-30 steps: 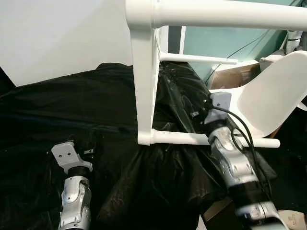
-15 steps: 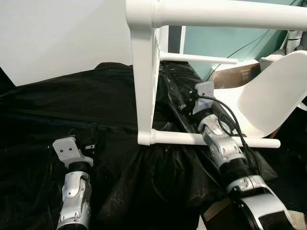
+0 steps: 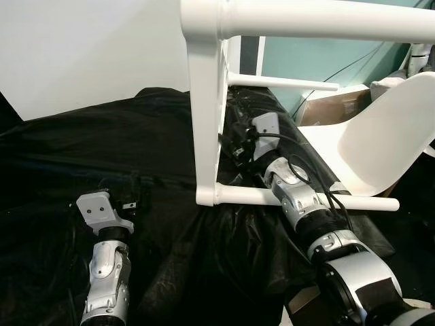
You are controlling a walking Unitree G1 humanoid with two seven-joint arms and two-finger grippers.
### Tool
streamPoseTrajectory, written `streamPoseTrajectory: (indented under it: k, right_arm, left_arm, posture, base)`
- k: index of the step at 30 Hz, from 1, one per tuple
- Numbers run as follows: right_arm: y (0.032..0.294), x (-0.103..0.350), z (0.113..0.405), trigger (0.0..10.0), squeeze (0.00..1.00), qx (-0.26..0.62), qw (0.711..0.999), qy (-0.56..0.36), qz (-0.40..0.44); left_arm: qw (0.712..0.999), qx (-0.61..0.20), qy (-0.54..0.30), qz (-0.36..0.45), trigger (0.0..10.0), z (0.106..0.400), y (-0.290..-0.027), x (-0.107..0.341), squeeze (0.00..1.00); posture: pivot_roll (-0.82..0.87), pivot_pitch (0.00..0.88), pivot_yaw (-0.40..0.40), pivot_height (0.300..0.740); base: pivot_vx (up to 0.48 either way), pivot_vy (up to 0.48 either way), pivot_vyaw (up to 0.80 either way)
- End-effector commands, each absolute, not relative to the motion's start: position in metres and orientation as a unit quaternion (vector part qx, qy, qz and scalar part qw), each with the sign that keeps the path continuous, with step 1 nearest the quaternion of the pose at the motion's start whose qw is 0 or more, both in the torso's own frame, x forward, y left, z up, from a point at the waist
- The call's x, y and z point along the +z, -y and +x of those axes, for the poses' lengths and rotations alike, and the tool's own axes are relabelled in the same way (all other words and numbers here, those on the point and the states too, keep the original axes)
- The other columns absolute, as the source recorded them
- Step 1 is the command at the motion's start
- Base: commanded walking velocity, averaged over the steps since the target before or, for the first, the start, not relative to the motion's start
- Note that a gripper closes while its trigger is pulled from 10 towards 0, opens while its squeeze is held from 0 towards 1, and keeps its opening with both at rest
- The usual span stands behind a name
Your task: Building children table
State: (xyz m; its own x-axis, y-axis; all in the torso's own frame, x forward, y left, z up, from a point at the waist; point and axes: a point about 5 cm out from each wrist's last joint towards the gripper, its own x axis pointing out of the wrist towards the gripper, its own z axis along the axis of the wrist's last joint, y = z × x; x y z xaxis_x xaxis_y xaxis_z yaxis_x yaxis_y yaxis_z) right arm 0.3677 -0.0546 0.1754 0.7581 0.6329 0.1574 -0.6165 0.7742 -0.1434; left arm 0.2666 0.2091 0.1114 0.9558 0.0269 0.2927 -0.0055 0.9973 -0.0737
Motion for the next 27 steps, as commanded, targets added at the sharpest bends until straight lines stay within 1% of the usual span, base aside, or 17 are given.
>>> streamPoseTrajectory:
  k: [1,4,6,8,10,11,13,14,17,19,22,25,26,27]
  right_arm:
    - [0.047,0.174,0.366,10.0,0.0,0.358,0.928,0.095,-0.045]
    - [0.044,0.173,0.365,10.0,0.0,0.372,0.922,0.094,-0.045]
    - [0.038,0.172,0.364,10.0,0.0,0.396,0.912,0.094,-0.046]
    - [0.038,0.172,0.364,10.0,0.0,0.396,0.912,0.094,-0.046]
    - [0.032,0.169,0.361,10.0,0.0,0.429,0.898,0.089,-0.047]
    - [0.032,0.169,0.361,10.0,0.0,0.429,0.898,0.089,-0.047]
    - [0.027,0.167,0.357,10.0,0.0,0.457,0.884,0.086,-0.045]
    - [0.027,0.167,0.357,10.0,0.0,0.457,0.884,0.086,-0.045]
    - [0.021,0.164,0.352,10.0,0.0,0.491,0.867,0.082,-0.037]
    - [0.021,0.164,0.352,10.0,0.0,0.491,0.867,0.082,-0.037]
    - [0.014,0.161,0.347,10.0,0.0,0.519,0.851,0.079,-0.028]
    - [0.013,0.161,0.346,10.0,0.0,0.523,0.848,0.079,-0.027]
    - [0.009,0.159,0.343,10.0,0.0,0.536,0.84,0.078,-0.024]
    - [0.009,0.159,0.343,10.0,0.0,0.536,0.84,0.078,-0.024]
  left_arm:
    - [0.988,-0.022,0.148,-0.023,10.0,0.264,-0.207,0.11,0.0]
    - [0.989,-0.022,0.148,-0.023,10.0,0.264,-0.207,0.109,0.0]
    - [0.989,-0.021,0.147,-0.024,10.0,0.263,-0.206,0.109,0.0]
    - [0.989,-0.021,0.147,-0.024,10.0,0.263,-0.206,0.109,0.0]
    - [0.989,-0.022,0.147,-0.025,10.0,0.264,-0.205,0.109,0.0]
    - [0.989,-0.022,0.147,-0.025,10.0,0.264,-0.205,0.109,0.0]
    - [0.989,-0.022,0.147,-0.025,10.0,0.264,-0.205,0.109,0.0]
    - [0.989,-0.022,0.147,-0.025,10.0,0.264,-0.205,0.109,0.0]
    - [0.989,-0.022,0.147,-0.023,10.0,0.264,-0.206,0.109,0.0]
    - [0.989,-0.022,0.147,-0.023,10.0,0.264,-0.206,0.109,0.0]
    - [0.989,-0.021,0.147,-0.023,10.0,0.264,-0.207,0.11,0.0]
    - [0.989,-0.021,0.147,-0.023,10.0,0.264,-0.207,0.11,0.0]
    - [0.989,-0.02,0.147,-0.023,10.0,0.264,-0.207,0.11,0.0]
    - [0.989,-0.02,0.147,-0.023,10.0,0.264,-0.207,0.11,0.0]
  posture:
    - [0.06,0.0,0.017,0.74]
    - [0.07,0.0,0.013,0.74]
    - [0.07,0.0,0.013,0.74]
    - [0.07,0.0,0.013,0.74]
    - [0.07,0.0,0.015,0.74]
    - [0.07,0.0,0.015,0.74]
    - [0.07,0.0,0.016,0.74]
    - [0.07,0.0,0.016,0.74]
    - [0.07,0.0,0.018,0.74]
    - [0.07,0.0,0.018,0.74]
    - [0.08,0.0,0.018,0.74]
    - [0.08,0.0,0.018,0.74]
    - [0.08,0.0,0.018,0.74]
    - [0.08,0.0,0.018,0.74]
  base:
    - [0.0,0.0,0.0]
    - [0.0,0.0,0.0]
    - [0.0,0.0,0.0]
    - [0.0,0.0,0.0]
    - [0.0,0.0,0.0]
    - [0.0,0.0,0.0]
    - [0.0,0.0,0.0]
    - [0.0,0.0,0.0]
    - [0.0,0.0,0.0]
    - [0.0,0.0,0.0]
    - [0.0,0.0,0.0]
    - [0.0,0.0,0.0]
    - [0.0,0.0,0.0]
    - [0.0,0.0,0.0]
